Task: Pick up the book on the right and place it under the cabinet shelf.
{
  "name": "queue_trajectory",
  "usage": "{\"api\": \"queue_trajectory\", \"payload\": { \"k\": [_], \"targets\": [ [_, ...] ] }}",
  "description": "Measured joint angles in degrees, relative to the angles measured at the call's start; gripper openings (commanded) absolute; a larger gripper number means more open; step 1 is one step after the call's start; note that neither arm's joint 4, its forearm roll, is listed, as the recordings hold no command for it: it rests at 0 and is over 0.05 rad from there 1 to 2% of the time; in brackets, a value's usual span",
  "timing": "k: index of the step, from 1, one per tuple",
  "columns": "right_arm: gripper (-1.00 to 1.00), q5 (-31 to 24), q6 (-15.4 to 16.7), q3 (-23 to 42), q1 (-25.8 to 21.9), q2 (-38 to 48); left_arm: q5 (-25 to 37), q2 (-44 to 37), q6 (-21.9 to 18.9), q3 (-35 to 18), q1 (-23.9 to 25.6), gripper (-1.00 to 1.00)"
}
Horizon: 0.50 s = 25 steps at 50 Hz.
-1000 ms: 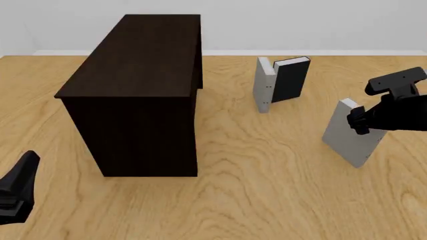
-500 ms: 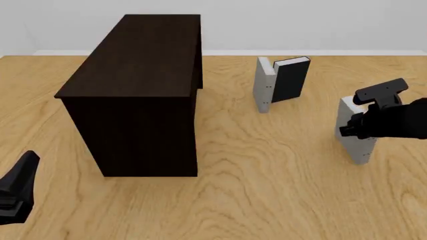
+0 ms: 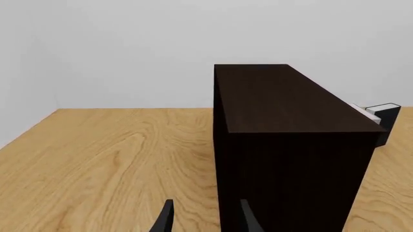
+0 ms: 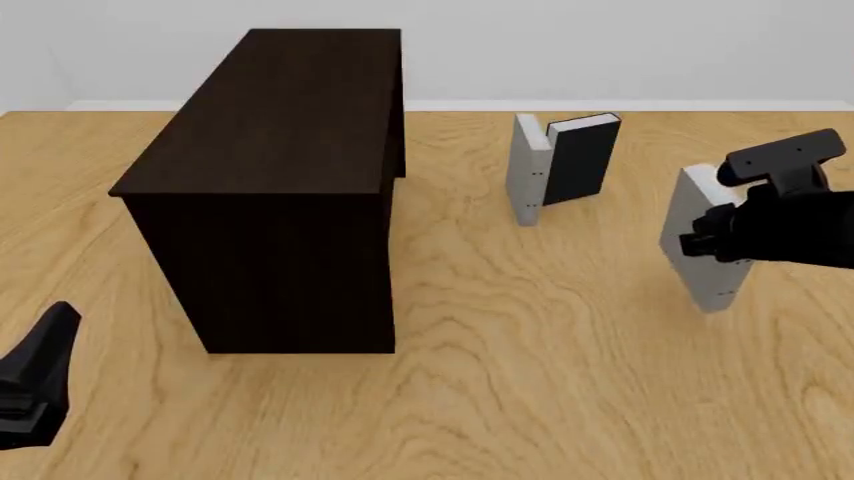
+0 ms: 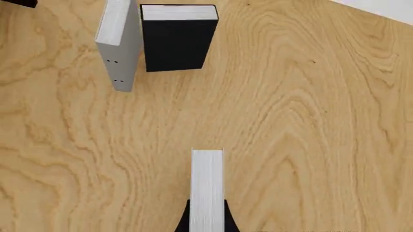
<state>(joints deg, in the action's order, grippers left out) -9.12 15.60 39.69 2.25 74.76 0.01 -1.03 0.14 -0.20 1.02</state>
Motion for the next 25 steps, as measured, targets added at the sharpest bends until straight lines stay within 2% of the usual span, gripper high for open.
{"api": "queue_trajectory", "payload": {
  "k": [12, 25],
  "targets": [
    [-1.00, -5.4, -5.7, -0.6, -5.1, -15.5, -0.2, -0.4, 0.0, 0.0, 0.5, 1.00],
    [-1.00, -6.6, -17.2, -3.0, -11.2, -30.6, 0.5, 0.3, 0.0, -0.1, 1.2, 1.00]
  ]
}}
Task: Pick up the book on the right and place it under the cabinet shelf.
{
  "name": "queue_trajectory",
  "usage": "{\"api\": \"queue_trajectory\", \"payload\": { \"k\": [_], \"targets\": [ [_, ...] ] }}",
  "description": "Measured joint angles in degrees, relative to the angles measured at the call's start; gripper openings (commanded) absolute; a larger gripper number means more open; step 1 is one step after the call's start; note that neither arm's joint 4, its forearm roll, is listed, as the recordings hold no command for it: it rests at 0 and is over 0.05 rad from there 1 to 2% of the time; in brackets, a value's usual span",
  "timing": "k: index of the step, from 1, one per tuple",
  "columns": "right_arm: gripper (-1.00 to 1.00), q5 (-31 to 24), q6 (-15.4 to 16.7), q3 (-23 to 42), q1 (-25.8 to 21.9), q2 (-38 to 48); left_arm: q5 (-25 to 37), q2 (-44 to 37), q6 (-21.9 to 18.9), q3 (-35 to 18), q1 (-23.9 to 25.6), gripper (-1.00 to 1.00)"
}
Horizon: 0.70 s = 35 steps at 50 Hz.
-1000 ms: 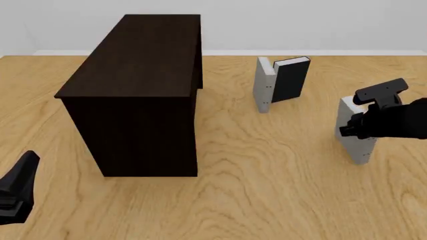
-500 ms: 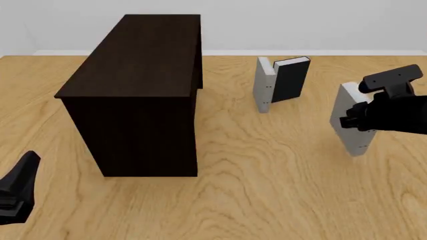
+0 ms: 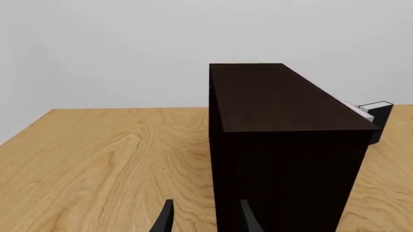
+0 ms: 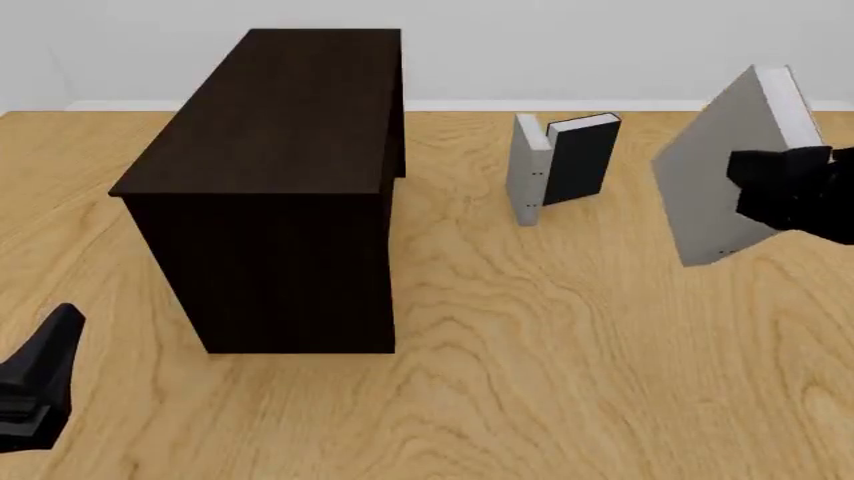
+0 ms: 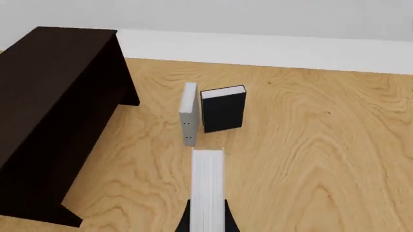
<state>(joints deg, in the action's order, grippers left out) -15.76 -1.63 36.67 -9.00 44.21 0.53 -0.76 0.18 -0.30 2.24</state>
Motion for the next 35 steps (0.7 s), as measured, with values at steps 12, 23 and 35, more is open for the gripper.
{"api": "queue_trajectory", "payload": {
  "k": [12, 23, 35],
  "targets": [
    [-1.00, 4.2, -6.7, -2.0, -2.1, -3.4, 0.5, 0.4, 0.0, -0.1, 0.2, 1.00],
    [-1.00, 9.2, -13.4, -3.6, -3.5, -1.0, 0.8, 0.6, 0.0, -0.2, 0.4, 1.00],
    [-1.00, 16.1, -22.7, -6.7, -7.1, 4.0, 0.9, 0.6, 0.0, -0.2, 0.8, 1.00]
  ]
}}
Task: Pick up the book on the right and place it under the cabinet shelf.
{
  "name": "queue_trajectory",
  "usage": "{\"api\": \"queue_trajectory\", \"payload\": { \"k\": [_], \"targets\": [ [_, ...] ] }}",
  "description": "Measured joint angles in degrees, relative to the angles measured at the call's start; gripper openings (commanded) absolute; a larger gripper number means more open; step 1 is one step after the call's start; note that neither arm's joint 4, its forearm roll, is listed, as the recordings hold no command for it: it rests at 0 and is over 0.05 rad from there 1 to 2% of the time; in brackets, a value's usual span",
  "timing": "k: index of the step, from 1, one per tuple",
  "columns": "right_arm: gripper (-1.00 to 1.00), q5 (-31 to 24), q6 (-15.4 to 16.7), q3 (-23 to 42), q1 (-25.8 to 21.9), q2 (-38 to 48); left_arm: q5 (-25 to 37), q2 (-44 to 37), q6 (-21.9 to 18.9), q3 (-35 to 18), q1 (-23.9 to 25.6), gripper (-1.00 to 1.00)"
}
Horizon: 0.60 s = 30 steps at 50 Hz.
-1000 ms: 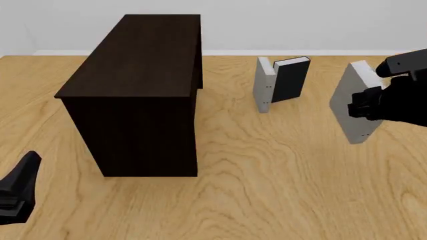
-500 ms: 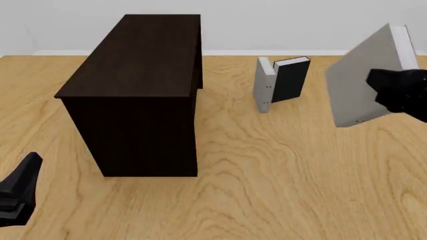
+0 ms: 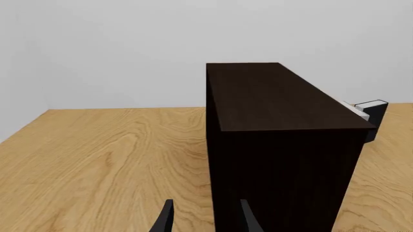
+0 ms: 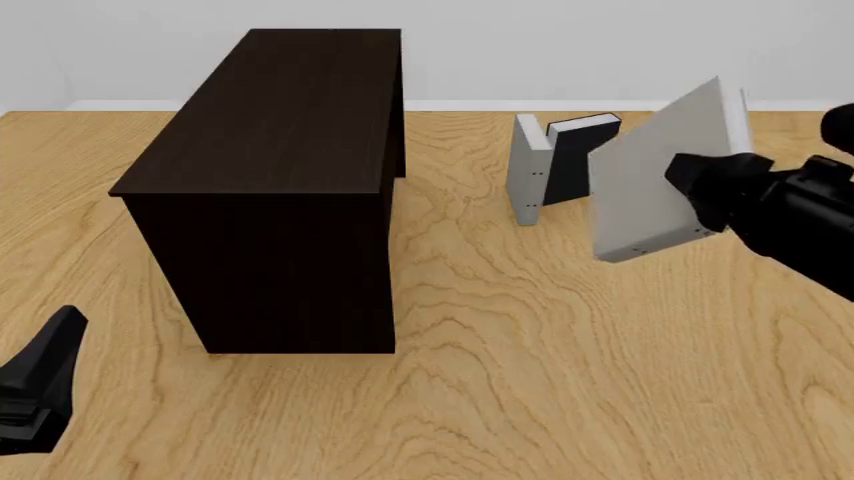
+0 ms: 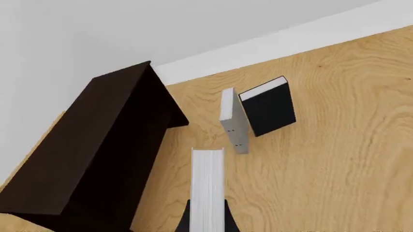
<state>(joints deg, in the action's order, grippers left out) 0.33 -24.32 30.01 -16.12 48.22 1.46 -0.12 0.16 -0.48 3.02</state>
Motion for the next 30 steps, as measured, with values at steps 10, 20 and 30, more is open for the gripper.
{"api": "queue_trajectory", "payload": {
  "k": [10, 20, 30],
  "targets": [
    [-1.00, 4.5, -4.7, -1.0, -2.6, 4.2, 0.1, 0.0, 0.0, -0.1, 0.3, 1.00],
    [-1.00, 10.3, -7.0, -1.5, -5.3, 9.6, 0.1, 0.0, 0.0, 0.0, 0.5, 1.00],
    [-1.00, 15.8, -8.5, -1.6, -6.9, 15.4, -0.1, 0.0, 0.0, 0.0, 0.5, 1.00]
  ]
}}
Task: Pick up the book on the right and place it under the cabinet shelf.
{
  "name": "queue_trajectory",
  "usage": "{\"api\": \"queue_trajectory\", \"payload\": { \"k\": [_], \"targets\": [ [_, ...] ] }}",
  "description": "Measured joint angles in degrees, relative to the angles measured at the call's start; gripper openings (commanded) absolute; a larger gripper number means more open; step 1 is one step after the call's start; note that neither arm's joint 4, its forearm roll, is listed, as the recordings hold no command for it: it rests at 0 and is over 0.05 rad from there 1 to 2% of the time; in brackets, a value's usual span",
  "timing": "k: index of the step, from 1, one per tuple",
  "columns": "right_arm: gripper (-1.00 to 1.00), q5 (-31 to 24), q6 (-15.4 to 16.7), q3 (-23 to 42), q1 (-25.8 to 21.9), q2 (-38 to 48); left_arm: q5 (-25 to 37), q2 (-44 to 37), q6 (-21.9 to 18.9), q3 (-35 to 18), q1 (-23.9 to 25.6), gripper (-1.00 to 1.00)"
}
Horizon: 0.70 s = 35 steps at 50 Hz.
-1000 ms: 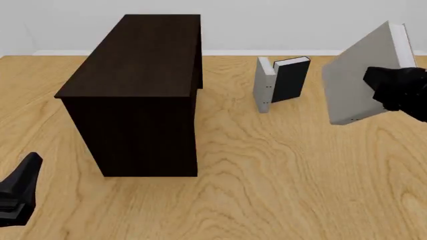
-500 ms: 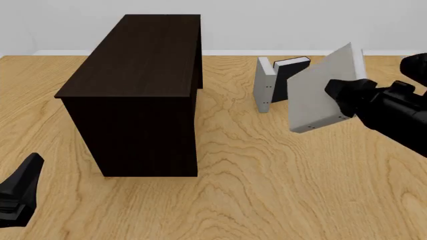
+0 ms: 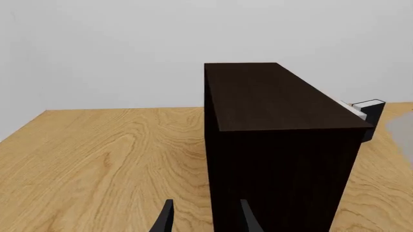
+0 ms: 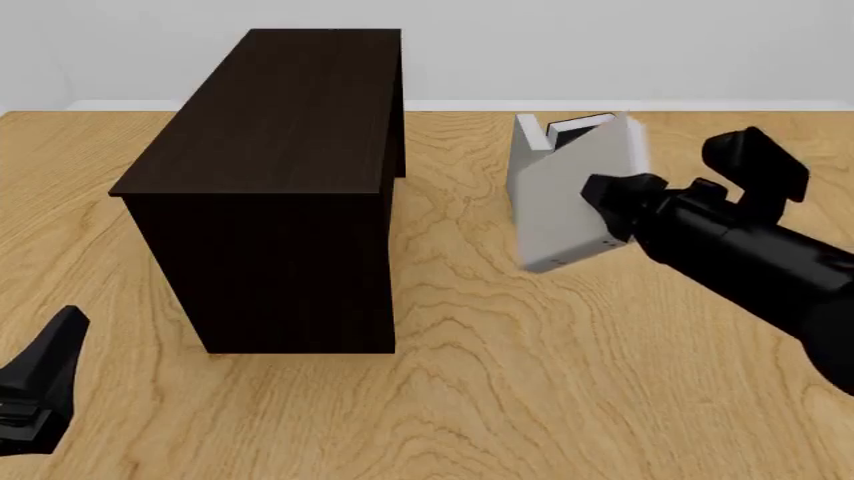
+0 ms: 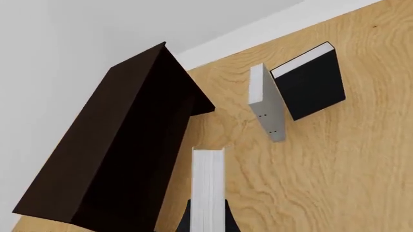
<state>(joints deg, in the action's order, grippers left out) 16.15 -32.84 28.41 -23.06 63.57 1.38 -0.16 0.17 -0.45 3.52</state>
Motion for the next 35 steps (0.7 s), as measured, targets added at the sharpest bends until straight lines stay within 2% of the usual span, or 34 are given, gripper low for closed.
{"api": "queue_trajectory", "payload": {
  "k": [12, 35],
  "targets": [
    [-1.00, 6.1, -1.4, 0.4, -0.4, 6.4, -0.1, 0.0, 0.0, 0.0, 0.0, 1.00],
    [-1.00, 20.8, -8.4, -0.1, -3.2, 18.8, 0.1, 0.1, 0.0, -0.1, 0.3, 1.00]
  ]
}}
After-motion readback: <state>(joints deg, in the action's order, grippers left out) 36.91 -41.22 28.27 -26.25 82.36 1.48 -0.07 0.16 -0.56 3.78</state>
